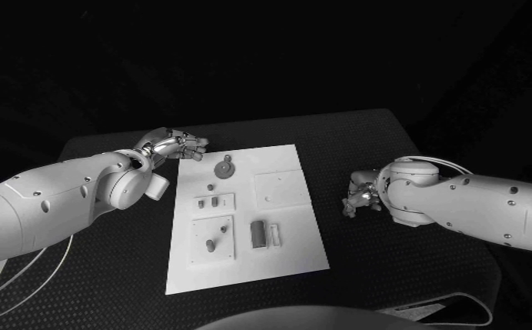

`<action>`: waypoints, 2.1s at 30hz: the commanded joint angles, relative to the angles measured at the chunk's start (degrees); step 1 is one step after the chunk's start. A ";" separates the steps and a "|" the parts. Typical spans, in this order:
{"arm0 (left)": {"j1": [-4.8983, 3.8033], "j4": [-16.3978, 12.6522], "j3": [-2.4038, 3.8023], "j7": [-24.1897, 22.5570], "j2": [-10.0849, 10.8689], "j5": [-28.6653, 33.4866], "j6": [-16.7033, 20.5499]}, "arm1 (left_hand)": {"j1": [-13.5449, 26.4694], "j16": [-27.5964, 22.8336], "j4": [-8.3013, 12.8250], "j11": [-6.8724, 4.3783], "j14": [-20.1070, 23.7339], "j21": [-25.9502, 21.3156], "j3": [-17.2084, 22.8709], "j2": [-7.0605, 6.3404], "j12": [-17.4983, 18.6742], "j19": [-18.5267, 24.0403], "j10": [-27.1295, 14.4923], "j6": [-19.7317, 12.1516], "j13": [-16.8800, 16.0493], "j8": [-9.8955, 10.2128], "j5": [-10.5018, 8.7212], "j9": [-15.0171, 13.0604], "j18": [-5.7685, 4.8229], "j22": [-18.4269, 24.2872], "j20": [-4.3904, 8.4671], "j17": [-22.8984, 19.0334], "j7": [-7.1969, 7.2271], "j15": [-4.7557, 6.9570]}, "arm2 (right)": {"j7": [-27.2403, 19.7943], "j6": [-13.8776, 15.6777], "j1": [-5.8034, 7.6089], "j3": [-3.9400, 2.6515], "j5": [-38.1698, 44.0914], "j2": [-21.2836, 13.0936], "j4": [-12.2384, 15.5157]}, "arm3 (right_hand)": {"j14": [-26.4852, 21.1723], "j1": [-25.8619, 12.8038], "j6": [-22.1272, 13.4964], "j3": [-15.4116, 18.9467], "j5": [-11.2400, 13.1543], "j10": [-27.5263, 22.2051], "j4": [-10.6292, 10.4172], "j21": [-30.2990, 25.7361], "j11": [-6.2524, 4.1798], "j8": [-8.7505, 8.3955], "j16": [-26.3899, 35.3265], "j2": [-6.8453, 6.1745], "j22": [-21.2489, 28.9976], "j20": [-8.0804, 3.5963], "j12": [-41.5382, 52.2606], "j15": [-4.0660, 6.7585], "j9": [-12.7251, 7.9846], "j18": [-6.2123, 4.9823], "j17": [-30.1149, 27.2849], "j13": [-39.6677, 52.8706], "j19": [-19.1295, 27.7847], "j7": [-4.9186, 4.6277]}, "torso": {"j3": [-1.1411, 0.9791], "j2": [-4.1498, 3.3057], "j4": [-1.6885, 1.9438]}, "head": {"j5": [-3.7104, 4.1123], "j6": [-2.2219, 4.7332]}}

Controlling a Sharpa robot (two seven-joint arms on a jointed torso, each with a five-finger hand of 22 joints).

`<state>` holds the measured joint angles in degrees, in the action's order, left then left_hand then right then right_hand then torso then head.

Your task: Assemble the parts on the task board

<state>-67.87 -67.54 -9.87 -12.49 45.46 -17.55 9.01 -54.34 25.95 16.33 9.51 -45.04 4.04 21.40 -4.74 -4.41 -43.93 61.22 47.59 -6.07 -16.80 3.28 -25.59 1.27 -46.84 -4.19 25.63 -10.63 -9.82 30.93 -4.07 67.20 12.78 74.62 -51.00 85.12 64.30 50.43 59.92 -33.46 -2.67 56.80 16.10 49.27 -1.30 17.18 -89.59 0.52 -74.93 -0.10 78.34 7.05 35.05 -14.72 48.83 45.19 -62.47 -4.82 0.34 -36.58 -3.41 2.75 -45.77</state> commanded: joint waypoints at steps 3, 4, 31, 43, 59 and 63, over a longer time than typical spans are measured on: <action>-0.06 -0.11 0.03 -0.29 -0.09 -0.04 -0.65 | 0.03 -0.27 0.06 -0.09 0.11 0.01 -0.27 -0.06 0.24 0.36 0.44 0.17 -0.10 -0.34 -0.17 0.09 0.47 0.05 0.03 0.11 0.08 -0.11 | -0.70 1.59 1.64 -0.47 -6.00 -0.88 2.97 | 0.34 -0.86 0.51 -0.16 -0.17 0.27 -0.18 0.09 -0.03 0.10 -0.18 -0.06 -0.70 0.06 -0.23 -0.06 -0.01 -0.28 -0.04 0.10 -0.39 -0.05 | 0.05 -0.01 0.02 | -0.06 0.11; -0.06 -0.12 0.03 -0.26 -0.09 -0.11 -0.66 | 0.01 -0.27 0.06 -0.09 0.10 0.01 -0.26 -0.05 0.24 0.35 0.45 0.17 -0.10 -0.35 -0.16 0.09 0.48 0.05 0.03 0.12 0.08 -0.11 | -0.71 1.58 1.80 -0.50 -6.72 -0.94 3.42 | 0.35 -0.92 0.51 -0.17 -0.17 0.28 -0.17 0.08 -0.03 0.09 -0.17 -0.08 -0.70 0.06 -0.24 -0.05 -0.02 -0.28 -0.04 0.11 -0.40 -0.05 | 0.08 -0.01 0.01 | -0.07 0.11; -0.10 -0.82 0.05 -0.06 0.04 -0.37 -0.80 | -1.12 -0.42 -0.03 -0.08 0.03 0.07 0.59 0.08 0.26 0.32 0.47 0.27 -0.15 -0.38 0.47 0.17 0.47 0.00 0.01 0.31 0.10 -0.11 | -1.32 4.54 -1.29 -0.01 -22.10 9.78 2.65 | -0.35 -3.59 -0.18 -0.35 -0.17 -0.46 -0.52 -0.37 0.27 -0.43 0.12 -2.81 -0.68 0.20 -0.75 -0.31 -0.41 -0.28 -0.10 0.67 0.23 -0.36 | -0.06 -0.02 0.13 | -2.94 -0.32; -0.10 -0.89 0.05 -0.09 0.05 -0.38 -0.87 | -1.13 -0.43 -0.06 -0.08 0.02 0.07 0.64 0.04 0.26 0.33 0.47 0.25 -0.15 -0.37 0.49 0.19 0.46 0.00 0.00 0.33 0.07 -0.11 | -2.16 6.47 -3.85 -0.04 -21.42 13.01 1.21 | -0.42 -3.55 -0.27 -0.62 -0.17 -0.56 -0.31 -0.36 0.31 -0.48 0.09 -3.07 -0.71 0.17 -0.79 -0.32 -0.45 -0.28 -0.07 0.83 0.21 -0.40 | -0.11 -0.03 0.01 | -2.78 -0.62; -0.09 -0.84 0.05 -0.08 0.09 -0.38 -0.93 | -1.06 -0.47 -0.12 -0.06 0.01 0.07 0.69 -0.05 0.28 0.34 0.46 0.16 -0.16 -0.31 0.46 0.23 0.44 -0.01 -0.02 0.37 -0.02 -0.13 | -3.10 9.15 -4.15 -0.08 -20.38 14.08 0.83 | -0.44 -3.72 -0.30 -0.66 -0.17 -0.58 -0.38 -0.36 0.33 -0.49 0.08 -3.16 -0.72 0.17 -0.80 -0.32 -0.47 -0.28 -0.06 0.90 0.16 -0.43 | -0.08 -0.01 0.02 | -3.49 -0.64; -0.09 -0.83 0.05 -0.09 0.04 -0.38 -0.94 | -1.05 -0.48 -0.13 -0.06 0.01 0.07 0.70 -0.05 0.28 0.34 0.46 0.16 -0.16 -0.31 0.46 0.24 0.44 -0.01 -0.02 0.38 -0.02 -0.13 | -3.03 8.70 -4.22 -0.09 -20.42 14.54 0.68 | -0.44 -3.74 -0.30 -0.66 -0.17 -0.58 -0.39 -0.35 0.33 -0.49 0.08 -3.17 -0.72 0.17 -0.81 -0.32 -0.47 -0.28 -0.06 0.91 0.15 -0.43 | -0.09 0.00 0.04 | -3.57 -0.69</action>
<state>-67.89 -68.25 -9.87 -12.18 45.58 -17.73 8.84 -54.99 25.72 16.16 9.51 -45.04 4.04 21.87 -4.62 -4.41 -43.93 61.22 47.59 -6.14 -16.80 3.50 -25.43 1.27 -46.84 -4.19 25.93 -10.63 -9.82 28.60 4.44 63.05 12.71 53.59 -36.66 85.78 64.17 46.99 59.68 -33.86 -2.66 56.60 15.89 49.26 -1.11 16.97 -89.58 -2.49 -74.91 -0.08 77.82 6.73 34.67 -14.66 48.79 46.05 -62.45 -5.02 0.23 -36.60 -3.37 -0.77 -46.42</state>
